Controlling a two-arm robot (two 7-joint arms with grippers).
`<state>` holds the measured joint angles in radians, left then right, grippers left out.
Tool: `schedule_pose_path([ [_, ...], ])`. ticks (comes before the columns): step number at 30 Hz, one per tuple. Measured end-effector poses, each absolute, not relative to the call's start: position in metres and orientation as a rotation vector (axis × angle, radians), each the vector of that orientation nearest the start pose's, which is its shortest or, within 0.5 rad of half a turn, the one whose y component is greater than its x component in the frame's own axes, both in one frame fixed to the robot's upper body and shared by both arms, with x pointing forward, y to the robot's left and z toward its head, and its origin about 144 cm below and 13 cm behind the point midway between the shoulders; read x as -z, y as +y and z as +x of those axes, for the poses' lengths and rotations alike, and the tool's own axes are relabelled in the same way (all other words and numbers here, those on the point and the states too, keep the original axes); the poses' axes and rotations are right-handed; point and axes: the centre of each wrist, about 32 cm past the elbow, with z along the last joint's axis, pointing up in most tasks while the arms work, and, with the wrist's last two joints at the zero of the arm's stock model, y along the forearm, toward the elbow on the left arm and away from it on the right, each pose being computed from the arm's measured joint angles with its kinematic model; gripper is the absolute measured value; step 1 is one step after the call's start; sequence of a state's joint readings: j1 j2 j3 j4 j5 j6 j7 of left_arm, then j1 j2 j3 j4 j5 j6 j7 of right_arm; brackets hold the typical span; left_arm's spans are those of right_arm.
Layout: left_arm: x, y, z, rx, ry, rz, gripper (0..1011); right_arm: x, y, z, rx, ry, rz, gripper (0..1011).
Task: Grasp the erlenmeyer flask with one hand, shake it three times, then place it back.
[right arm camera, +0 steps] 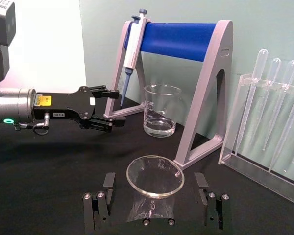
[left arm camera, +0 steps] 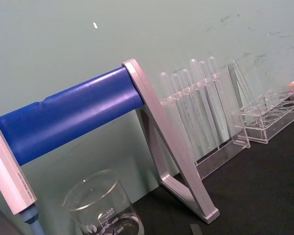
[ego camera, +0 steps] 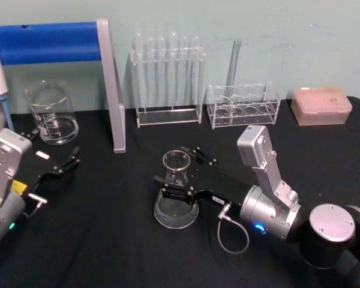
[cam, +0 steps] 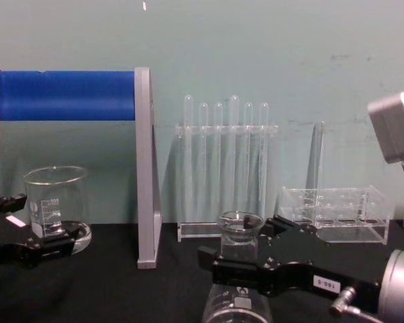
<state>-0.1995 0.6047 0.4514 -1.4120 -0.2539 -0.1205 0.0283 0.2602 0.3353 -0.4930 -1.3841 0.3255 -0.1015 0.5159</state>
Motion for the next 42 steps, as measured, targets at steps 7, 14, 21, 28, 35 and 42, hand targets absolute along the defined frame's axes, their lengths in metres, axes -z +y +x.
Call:
schedule_pose_path([
  [7,-1.1398,0.3097,0.4886,-1.248,-0.285,0.304,1001,-1.14,-0.2015,0.5043,0.657,-0.067,-0.065,1000],
  [14,-1.1398,0.3097,0.4886,-1.248,-0.285,0.304,1001,-1.1401,-0.2018,0.5044,0.658,-0.067,-0.064,941],
  [21,-1.1398,0.3097,0.4886,-1.248,-0.285,0.304,1001,-1.1401,-0.2019,0.5042,0.657,-0.066,-0.064,734],
  [28,-1.1398,0.3097,0.4886,-1.248,-0.285,0.304,1001,-1.1401,-0.2018,0.5041,0.657,-0.065,-0.063,507],
  [35,-1.1398,0.3097,0.4886,-1.248,-0.285,0.304,1001,-1.1401,-0.2018,0.5041,0.657,-0.064,-0.063,457],
  [42,-1.1398,0.3097,0.4886,-1.248,-0.285,0.304,1001,-1.145,-0.2031,0.504,0.675,-0.086,-0.067,456],
])
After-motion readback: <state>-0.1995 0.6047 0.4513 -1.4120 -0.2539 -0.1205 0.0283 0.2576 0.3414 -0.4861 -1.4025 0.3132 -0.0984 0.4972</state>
